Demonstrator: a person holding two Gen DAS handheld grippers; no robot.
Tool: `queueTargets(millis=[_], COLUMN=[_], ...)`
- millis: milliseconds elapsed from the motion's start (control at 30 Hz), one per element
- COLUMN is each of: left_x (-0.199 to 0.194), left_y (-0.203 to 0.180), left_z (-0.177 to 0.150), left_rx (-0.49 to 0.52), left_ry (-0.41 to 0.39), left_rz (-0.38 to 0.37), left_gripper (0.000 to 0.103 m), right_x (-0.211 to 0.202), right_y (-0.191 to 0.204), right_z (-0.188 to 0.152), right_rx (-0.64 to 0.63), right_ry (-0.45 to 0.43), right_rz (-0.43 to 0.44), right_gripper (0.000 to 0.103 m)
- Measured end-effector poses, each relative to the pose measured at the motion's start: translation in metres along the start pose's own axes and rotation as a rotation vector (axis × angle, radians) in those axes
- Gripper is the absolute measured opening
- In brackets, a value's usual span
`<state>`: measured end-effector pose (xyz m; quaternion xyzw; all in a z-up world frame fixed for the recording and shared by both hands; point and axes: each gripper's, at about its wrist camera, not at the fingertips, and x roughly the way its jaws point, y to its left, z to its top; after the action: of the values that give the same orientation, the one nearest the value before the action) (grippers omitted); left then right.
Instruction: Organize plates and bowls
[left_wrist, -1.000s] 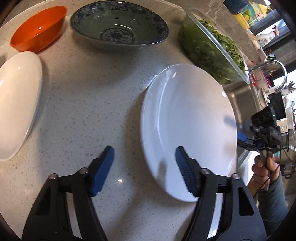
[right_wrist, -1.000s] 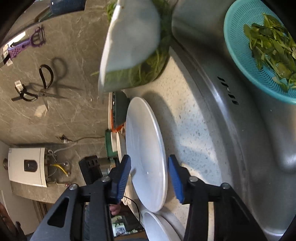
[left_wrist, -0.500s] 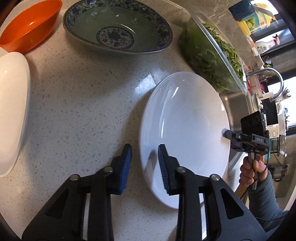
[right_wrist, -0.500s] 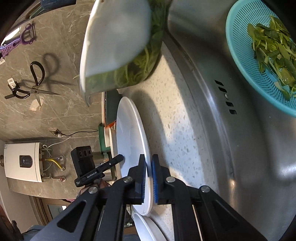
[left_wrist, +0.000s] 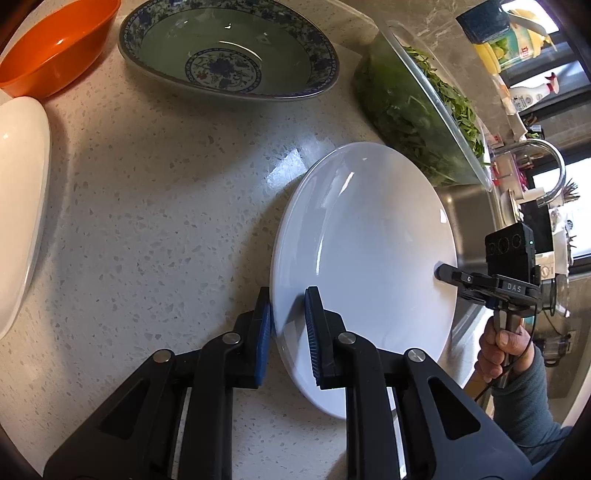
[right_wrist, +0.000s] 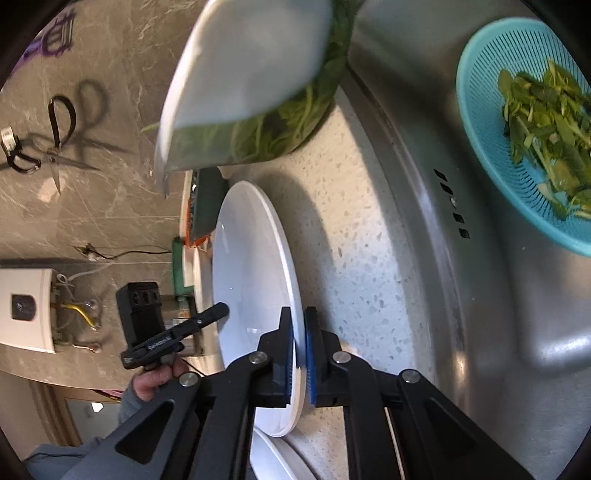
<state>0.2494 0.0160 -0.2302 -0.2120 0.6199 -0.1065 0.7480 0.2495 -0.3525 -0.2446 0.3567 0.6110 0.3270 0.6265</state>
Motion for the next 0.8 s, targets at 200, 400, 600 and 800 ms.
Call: queueTargets(millis=[200,400,600,800], left_x=[0.001,0.002,0.001,0.002], left_y=[0.0,0.006,0.007,0.003], left_z=[0.002,0.004,0.003,0.001], left_rx=[0.011,0.008,0.013,0.03], left_ry=[0.005,-0.001,-0.004,-0.001], left_rz=[-0.005,-0.041,-0.053,-0.036], left_gripper=[0.016,0.016,0.016,0.015], right_x=[0.001,0.004,0.004,0.003], right_y=[-0.009,-0.019,-0.014,-0.008], right_z=[0.002,0.004,0.003,0.002], right_rx=[0.042,0.06,0.022,-0.008], right_ry=[0.011,0.072,0.09,0.076], right_rz=[0.055,0.158,0.164,0.11], right_gripper=[0.007,0.007,0.007,0.007])
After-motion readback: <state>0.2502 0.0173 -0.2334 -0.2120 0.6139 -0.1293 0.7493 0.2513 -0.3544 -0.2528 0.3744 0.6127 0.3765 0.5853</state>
